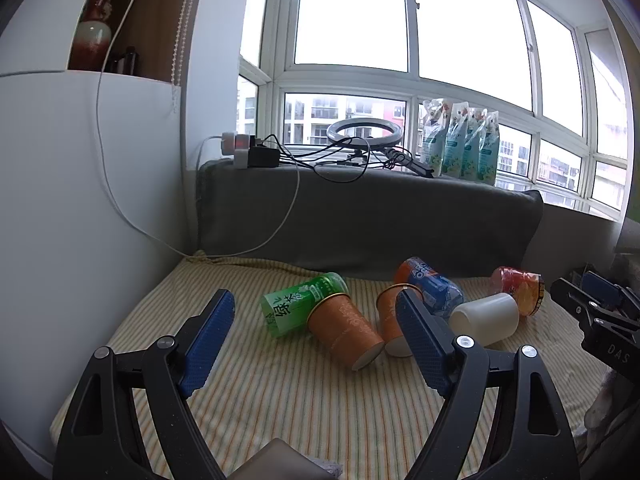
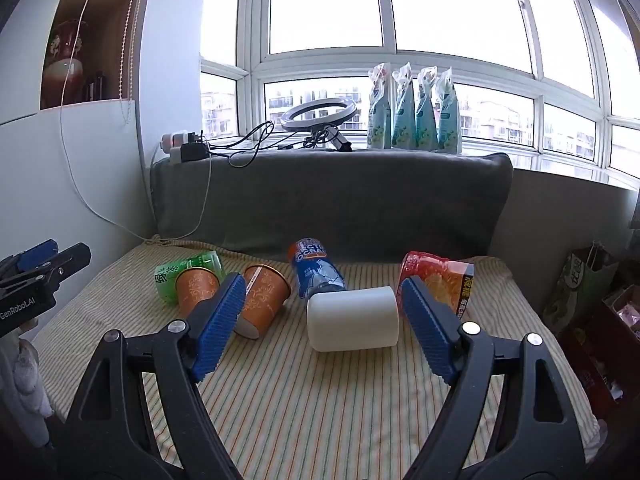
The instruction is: Flip cup upright
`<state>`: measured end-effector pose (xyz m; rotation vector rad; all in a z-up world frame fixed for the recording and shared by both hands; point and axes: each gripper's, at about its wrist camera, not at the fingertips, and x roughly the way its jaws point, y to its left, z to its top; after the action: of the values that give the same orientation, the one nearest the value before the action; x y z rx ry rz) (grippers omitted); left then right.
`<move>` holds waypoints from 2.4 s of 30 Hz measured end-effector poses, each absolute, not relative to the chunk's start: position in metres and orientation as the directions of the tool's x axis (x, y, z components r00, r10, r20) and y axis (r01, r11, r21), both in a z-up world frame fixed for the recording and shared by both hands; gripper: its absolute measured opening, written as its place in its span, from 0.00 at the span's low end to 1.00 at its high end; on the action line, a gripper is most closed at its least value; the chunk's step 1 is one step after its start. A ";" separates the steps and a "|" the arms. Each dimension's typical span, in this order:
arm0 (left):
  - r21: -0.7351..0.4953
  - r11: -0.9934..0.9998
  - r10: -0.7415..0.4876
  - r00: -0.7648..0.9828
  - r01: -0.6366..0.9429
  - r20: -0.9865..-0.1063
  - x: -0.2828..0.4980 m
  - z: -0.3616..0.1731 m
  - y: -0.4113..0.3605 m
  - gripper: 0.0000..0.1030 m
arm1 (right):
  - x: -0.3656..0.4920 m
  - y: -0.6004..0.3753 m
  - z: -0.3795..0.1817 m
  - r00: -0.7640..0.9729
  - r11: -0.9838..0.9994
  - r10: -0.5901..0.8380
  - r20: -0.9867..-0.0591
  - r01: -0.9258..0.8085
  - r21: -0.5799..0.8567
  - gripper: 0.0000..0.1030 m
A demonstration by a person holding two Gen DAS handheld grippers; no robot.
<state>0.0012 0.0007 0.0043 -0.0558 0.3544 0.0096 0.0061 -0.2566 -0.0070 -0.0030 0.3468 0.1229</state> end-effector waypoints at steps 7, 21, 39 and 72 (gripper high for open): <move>-0.050 0.999 -0.002 0.937 -0.016 -0.350 -0.004 0.003 -0.003 0.80 | 0.008 -0.258 -0.007 0.933 0.993 0.112 -0.342 -0.114 0.016 0.81; -0.050 0.999 -0.004 0.937 -0.015 -0.348 -0.005 0.004 -0.004 0.80 | 0.009 -0.260 -0.009 0.936 0.994 0.106 -0.334 -0.107 0.017 0.87; -0.050 0.999 -0.006 0.935 -0.012 -0.355 -0.001 0.002 -0.007 0.80 | 0.010 -0.262 -0.013 0.935 0.995 0.101 -0.340 -0.102 0.016 0.91; -0.056 0.998 -0.009 0.932 -0.012 -0.361 0.000 0.001 0.001 0.80 | 0.013 -0.256 -0.012 0.938 0.994 0.104 -0.330 -0.109 0.002 1.00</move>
<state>0.0001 0.0006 0.0012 -0.0581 0.3699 0.0016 0.0126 -0.2560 -0.0118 -0.0165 0.3364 0.1089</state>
